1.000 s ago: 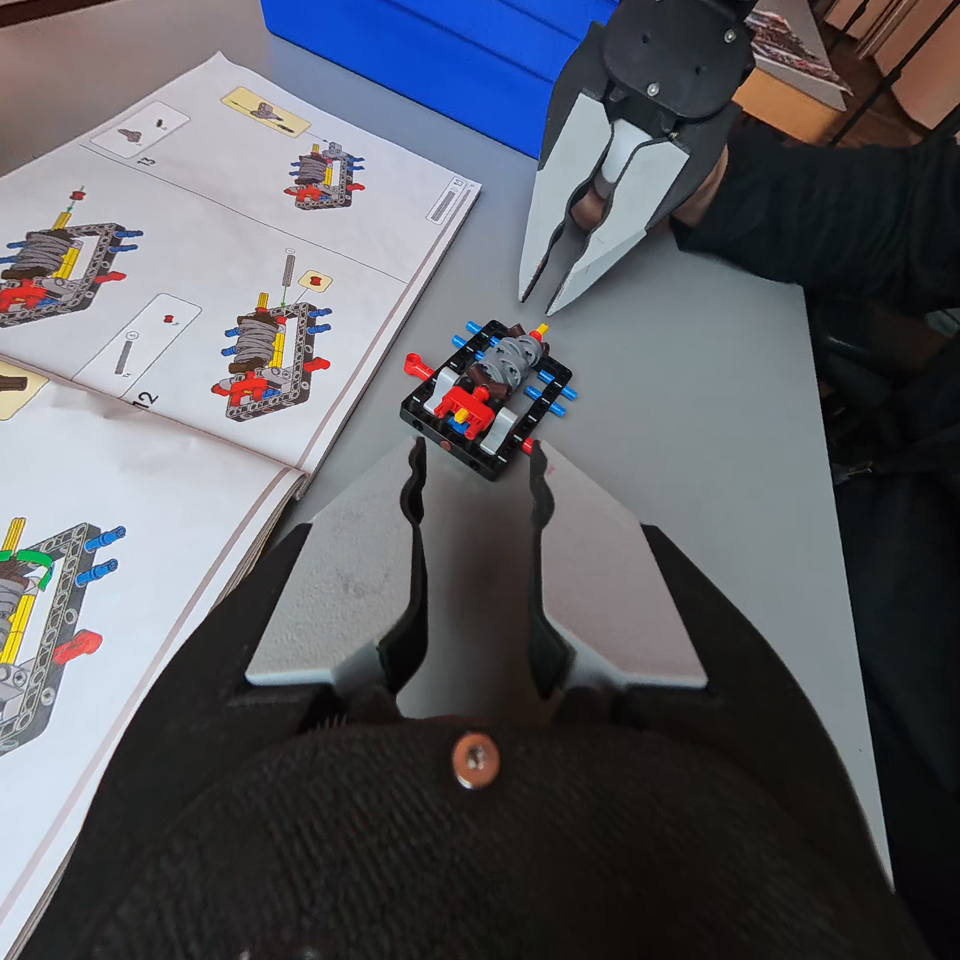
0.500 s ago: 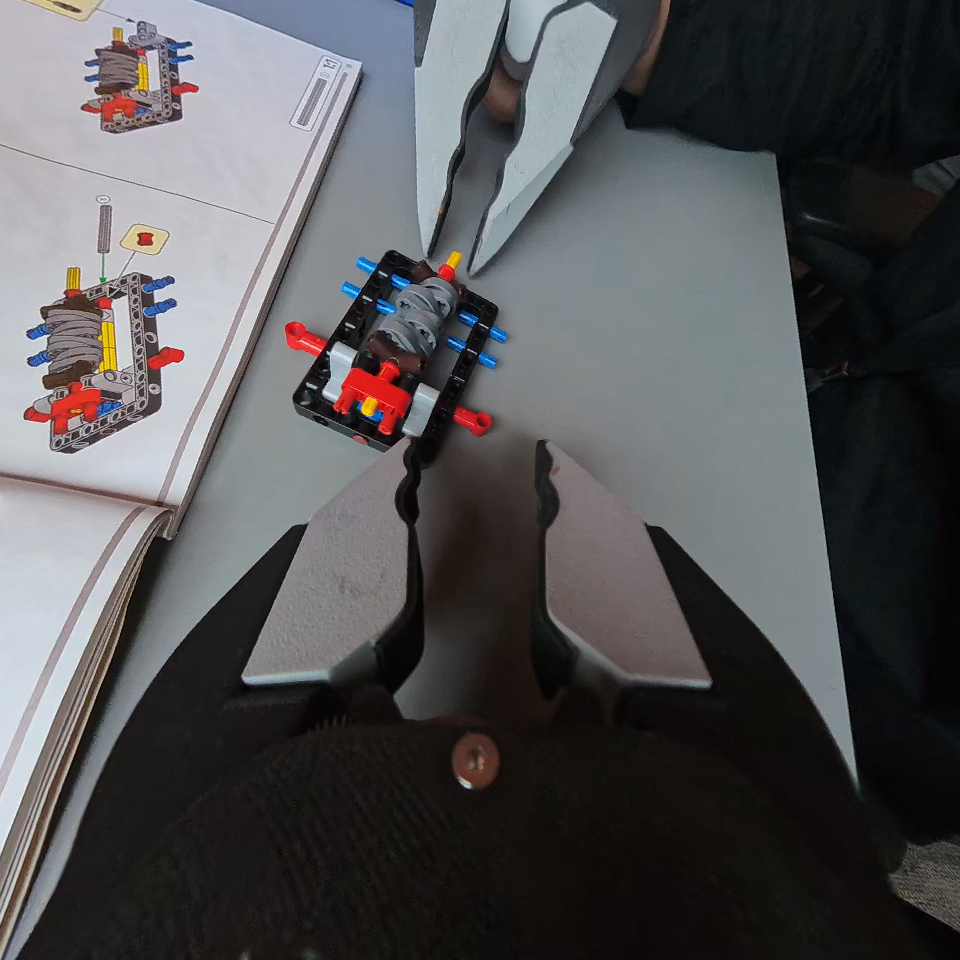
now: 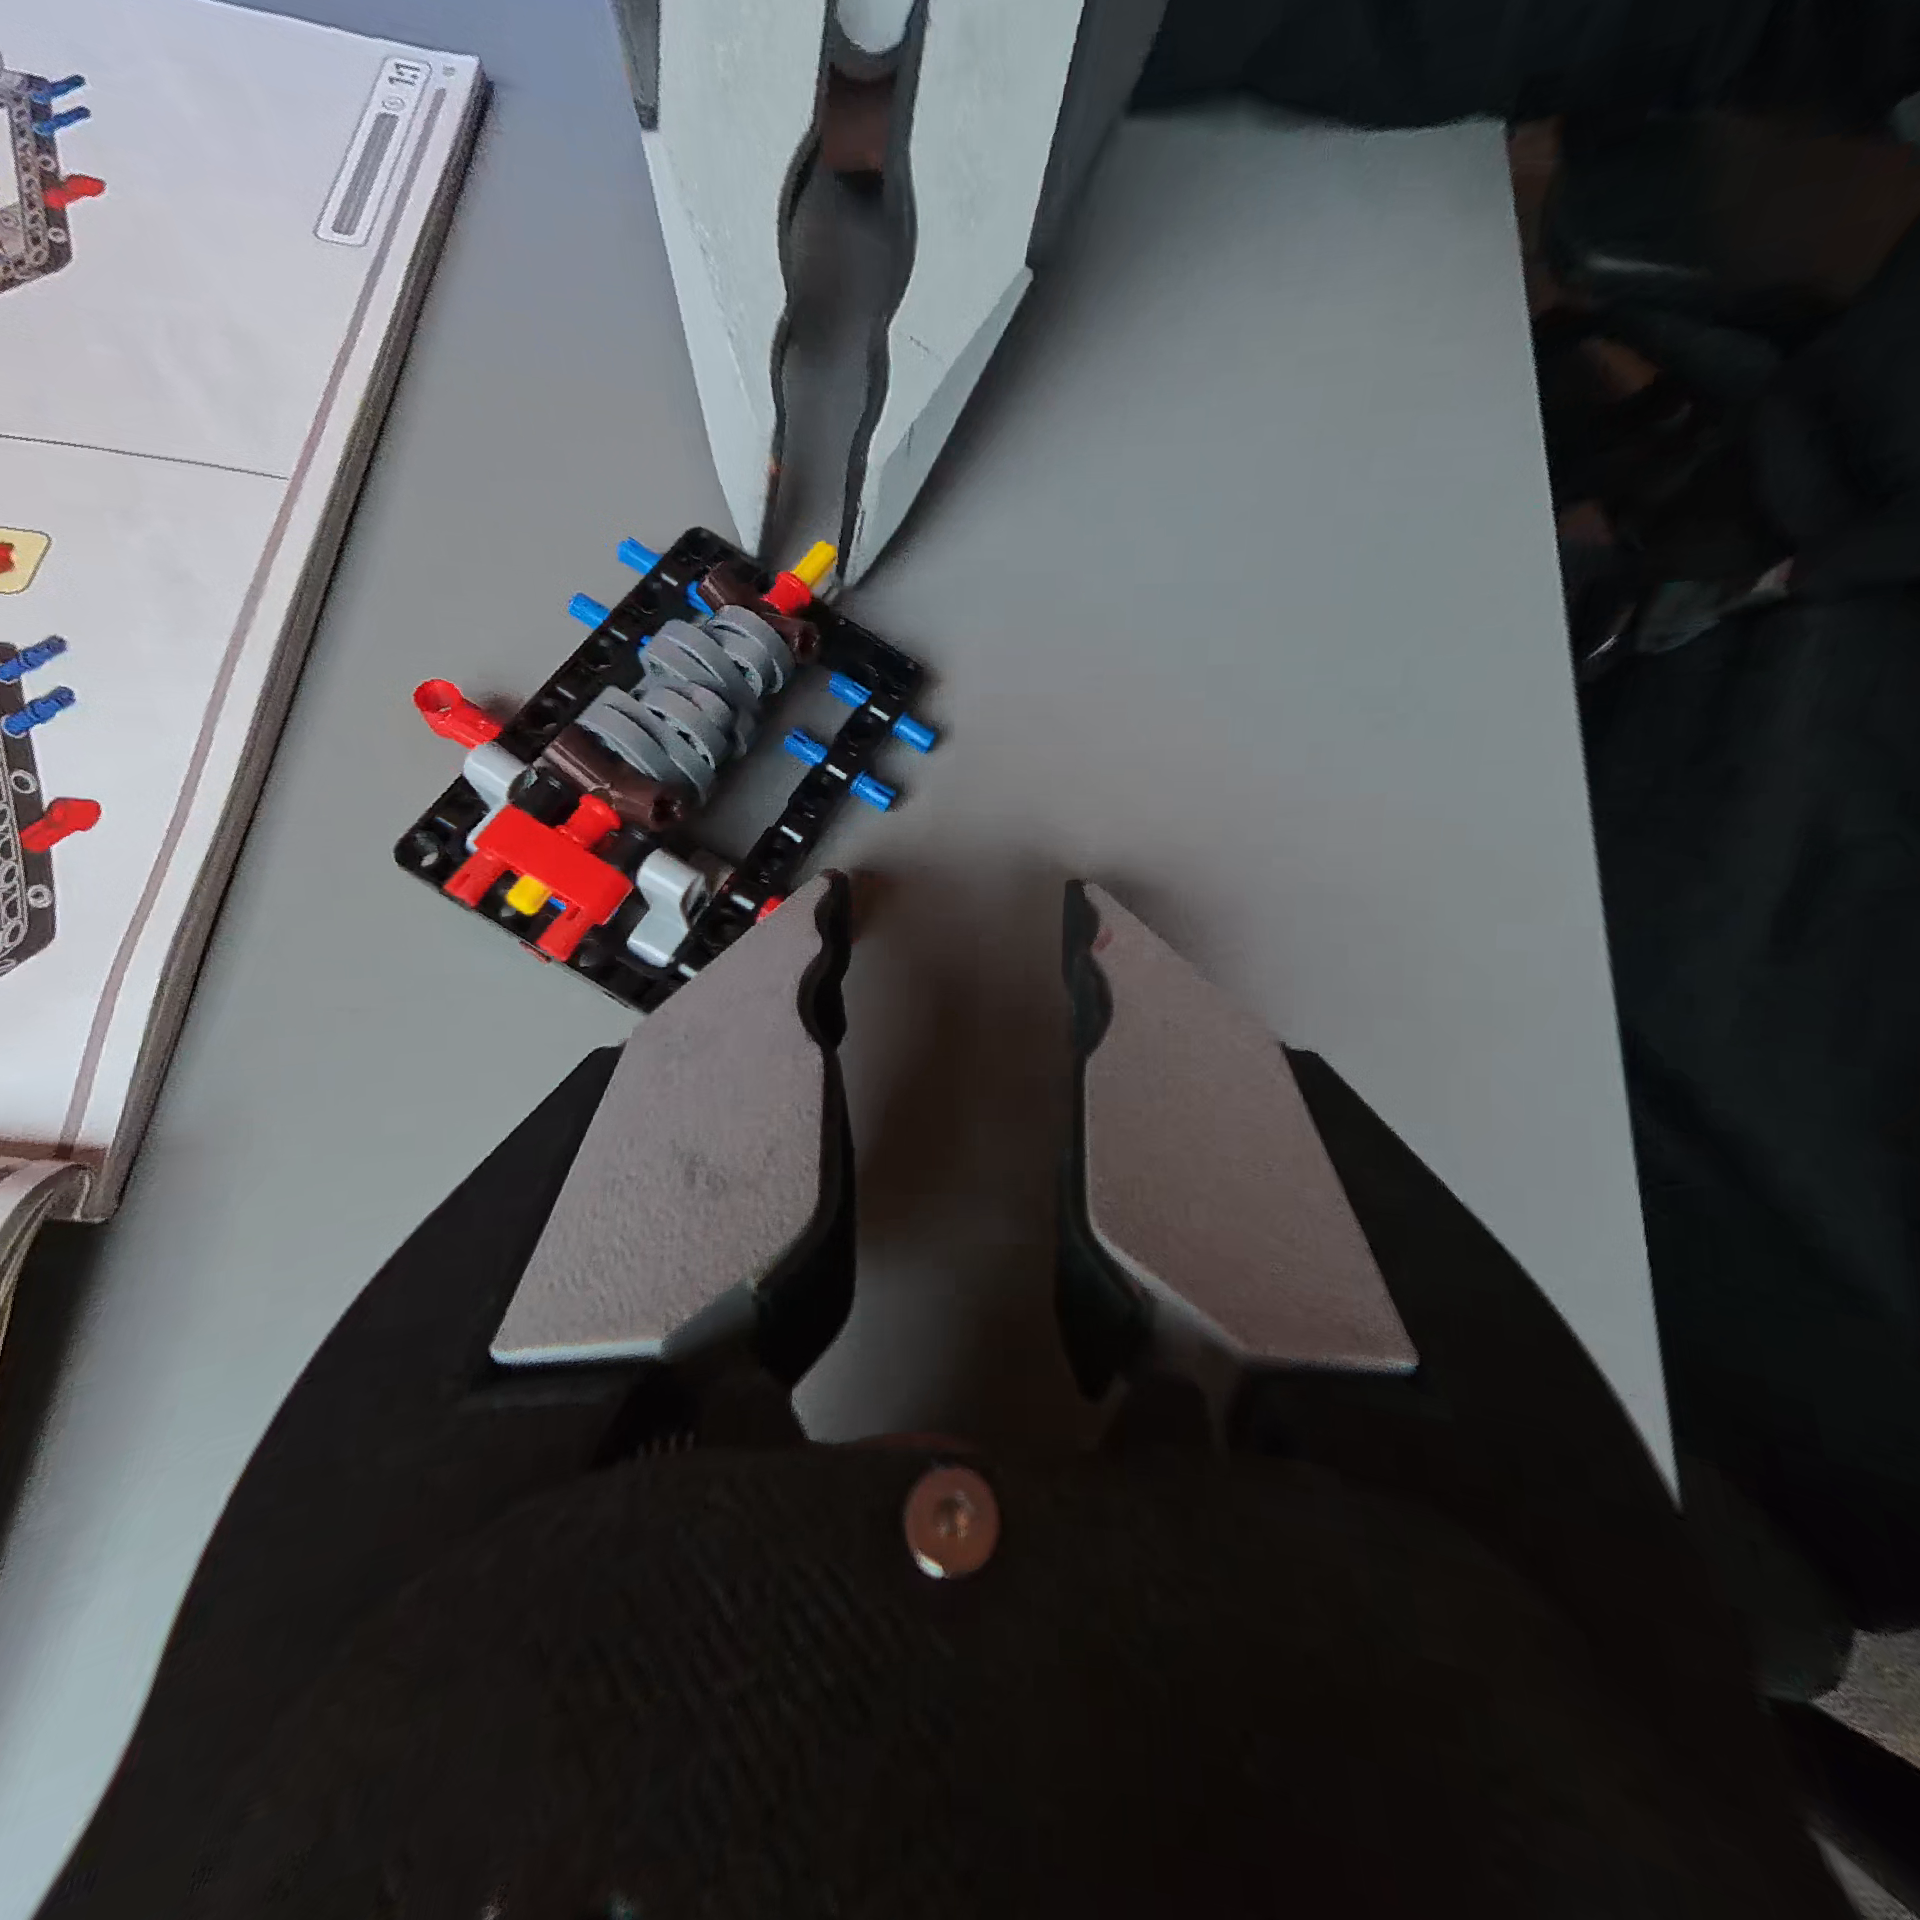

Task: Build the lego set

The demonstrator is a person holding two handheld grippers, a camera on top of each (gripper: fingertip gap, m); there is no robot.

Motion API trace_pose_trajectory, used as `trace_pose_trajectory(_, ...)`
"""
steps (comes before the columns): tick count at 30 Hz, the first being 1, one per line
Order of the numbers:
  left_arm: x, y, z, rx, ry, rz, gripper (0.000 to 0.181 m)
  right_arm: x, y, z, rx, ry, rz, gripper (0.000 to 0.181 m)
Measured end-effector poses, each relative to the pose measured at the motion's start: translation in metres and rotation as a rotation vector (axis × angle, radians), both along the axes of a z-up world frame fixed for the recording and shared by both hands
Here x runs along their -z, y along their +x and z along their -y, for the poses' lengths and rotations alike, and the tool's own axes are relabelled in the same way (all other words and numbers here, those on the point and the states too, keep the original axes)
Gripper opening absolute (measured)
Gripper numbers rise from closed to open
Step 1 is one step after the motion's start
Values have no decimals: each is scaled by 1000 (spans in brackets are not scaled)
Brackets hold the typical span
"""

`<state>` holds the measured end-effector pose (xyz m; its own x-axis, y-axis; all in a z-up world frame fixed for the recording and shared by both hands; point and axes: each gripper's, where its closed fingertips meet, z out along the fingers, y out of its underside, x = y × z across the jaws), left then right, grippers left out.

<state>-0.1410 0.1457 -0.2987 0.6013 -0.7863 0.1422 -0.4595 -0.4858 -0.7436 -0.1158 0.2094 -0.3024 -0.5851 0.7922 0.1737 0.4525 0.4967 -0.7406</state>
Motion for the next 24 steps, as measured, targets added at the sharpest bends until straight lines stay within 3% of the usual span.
trace_pose_trajectory(4, 1, 5, 19, 37, -29, 10, 40, -9, 2, -6, 33, -33, -49, 13)
trace_pose_trajectory(8, -8, 0, 28, -18, 56, 19, 36, -19, -1, -15, 91, -51, -112, 18)
trace_pose_trajectory(14, -41, -21, 19, -193, 376, 16, 30, -30, -6, -27, 167, -90, -170, 27)
trace_pose_trajectory(20, -52, -31, 16, -266, 433, 57, 28, -39, -10, -43, 264, -206, -187, 46)
trace_pose_trajectory(24, -52, -31, 15, -272, 452, 36, 28, -39, -12, -48, 291, -229, -177, 48)
